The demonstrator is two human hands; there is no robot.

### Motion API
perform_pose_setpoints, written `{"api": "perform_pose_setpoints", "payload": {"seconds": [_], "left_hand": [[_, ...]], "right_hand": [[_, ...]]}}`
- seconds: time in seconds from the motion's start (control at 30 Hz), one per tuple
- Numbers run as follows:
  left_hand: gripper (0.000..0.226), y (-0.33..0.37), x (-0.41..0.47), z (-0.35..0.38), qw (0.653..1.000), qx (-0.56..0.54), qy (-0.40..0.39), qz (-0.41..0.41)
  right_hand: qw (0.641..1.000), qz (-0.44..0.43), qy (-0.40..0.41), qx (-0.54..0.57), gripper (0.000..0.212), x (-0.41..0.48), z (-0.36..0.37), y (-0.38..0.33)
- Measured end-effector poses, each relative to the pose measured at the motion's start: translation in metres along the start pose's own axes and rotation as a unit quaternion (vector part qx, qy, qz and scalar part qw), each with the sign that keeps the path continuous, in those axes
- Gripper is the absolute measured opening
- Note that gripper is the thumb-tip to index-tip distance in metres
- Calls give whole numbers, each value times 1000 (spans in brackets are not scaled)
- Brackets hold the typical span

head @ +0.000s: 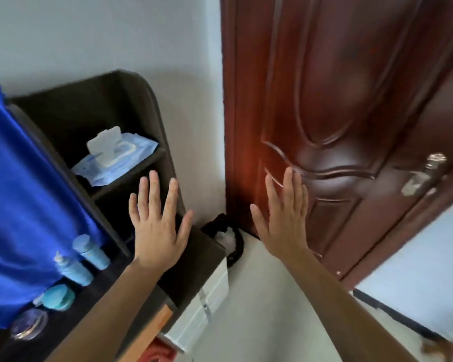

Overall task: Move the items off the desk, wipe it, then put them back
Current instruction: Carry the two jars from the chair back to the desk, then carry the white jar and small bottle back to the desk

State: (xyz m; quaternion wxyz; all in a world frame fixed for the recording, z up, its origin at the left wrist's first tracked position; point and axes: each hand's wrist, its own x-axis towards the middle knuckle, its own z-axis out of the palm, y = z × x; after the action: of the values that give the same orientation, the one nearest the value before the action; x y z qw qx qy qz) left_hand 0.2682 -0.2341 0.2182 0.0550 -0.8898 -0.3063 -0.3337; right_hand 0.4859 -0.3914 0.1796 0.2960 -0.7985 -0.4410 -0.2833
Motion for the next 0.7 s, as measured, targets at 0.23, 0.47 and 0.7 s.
{"api": "perform_pose_setpoints", "payload": {"seconds": [0.23,0.47,0.7], "left_hand": [[68,181,-42,11,968,-192,-41,156],[70,371,-111,-27,913,-283,-103,277],[70,561,-177,-56,867,-327,-129,352]], "right_hand": [[975,125,54,-177,67,-137,-190,95],[926,233,87,-284,70,-267,-365,156],[873,349,60,-335,68,-374,-493,237]]}}
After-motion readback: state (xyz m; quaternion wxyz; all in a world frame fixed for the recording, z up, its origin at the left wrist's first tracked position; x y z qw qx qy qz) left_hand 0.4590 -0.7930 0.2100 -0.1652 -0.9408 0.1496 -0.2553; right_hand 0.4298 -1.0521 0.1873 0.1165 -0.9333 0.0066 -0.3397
